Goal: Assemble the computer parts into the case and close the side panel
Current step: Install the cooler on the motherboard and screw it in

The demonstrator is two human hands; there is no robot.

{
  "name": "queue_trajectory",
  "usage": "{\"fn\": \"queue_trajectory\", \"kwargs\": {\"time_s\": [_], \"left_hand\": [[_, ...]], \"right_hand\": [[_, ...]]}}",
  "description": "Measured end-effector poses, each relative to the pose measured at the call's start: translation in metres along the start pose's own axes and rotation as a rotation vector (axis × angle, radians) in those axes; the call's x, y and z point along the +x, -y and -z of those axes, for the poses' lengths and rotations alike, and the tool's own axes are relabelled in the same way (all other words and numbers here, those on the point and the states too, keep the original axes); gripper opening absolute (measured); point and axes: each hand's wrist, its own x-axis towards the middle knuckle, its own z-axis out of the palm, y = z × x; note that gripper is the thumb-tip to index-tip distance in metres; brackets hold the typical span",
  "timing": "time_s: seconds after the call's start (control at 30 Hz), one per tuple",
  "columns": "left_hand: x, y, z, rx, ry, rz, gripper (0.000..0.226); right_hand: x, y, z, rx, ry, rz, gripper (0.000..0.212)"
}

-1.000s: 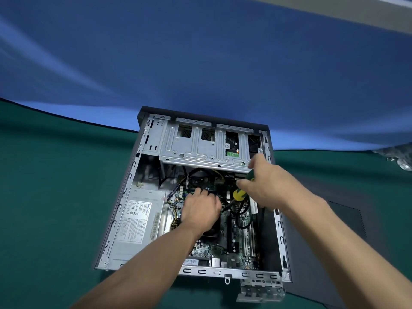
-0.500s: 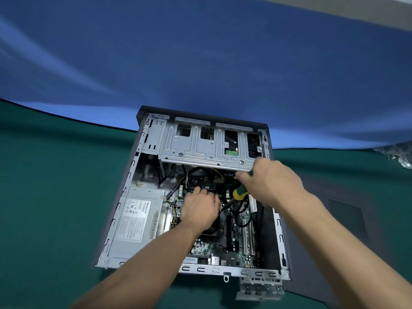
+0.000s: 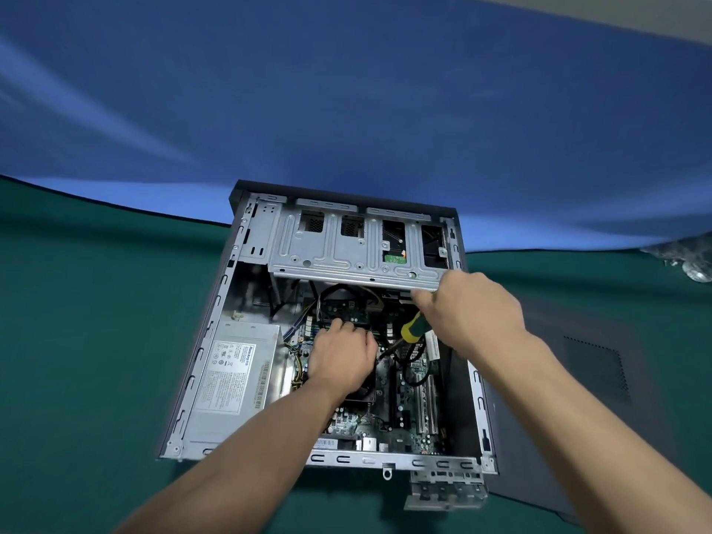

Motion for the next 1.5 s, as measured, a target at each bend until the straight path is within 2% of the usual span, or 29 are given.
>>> {"fn": "queue_trajectory", "kwargs": {"time_s": [0.07,0.1,0.23,0.37,0.53,0.97,1.5], "left_hand": [[0.001,0.000,0.000,0.005,-0.001,-0.001,0.049],[0.002,0.000,0.001,0.005,0.001,0.001,0.049],[0.000,0.000,0.000,0.002,0.001,-0.005,0.050],[0.000,0.001,0.001,0.004,-0.002,-0.007,0.050],[0.001,0.001,-0.001,0.004,-0.012,-0.011,0.051],[0.002,0.002,-0.004,0.004,-0.012,-0.011,0.052],[0.001,0.001,-0.001,0.024,-0.023,-0.014,0.049]], "right_hand": [[-0.001,-0.001,-0.002,0.144,0.098,0.048,0.022],[-0.002,-0.001,-0.006,0.173,0.083,0.070,0.021],[0.001,-0.006,-0.011,-0.026,-0.177,-0.048,0.033],[0.000,-0.015,-0.014,0.075,-0.148,-0.003,0.033],[-0.014,-0.027,-0.014,0.059,-0.339,0.026,0.022],[-0.022,-0.034,-0.026,0.036,-0.259,0.033,0.021],[-0.021,-0.032,-0.033,0.018,-0.277,0.037,0.026]]}}
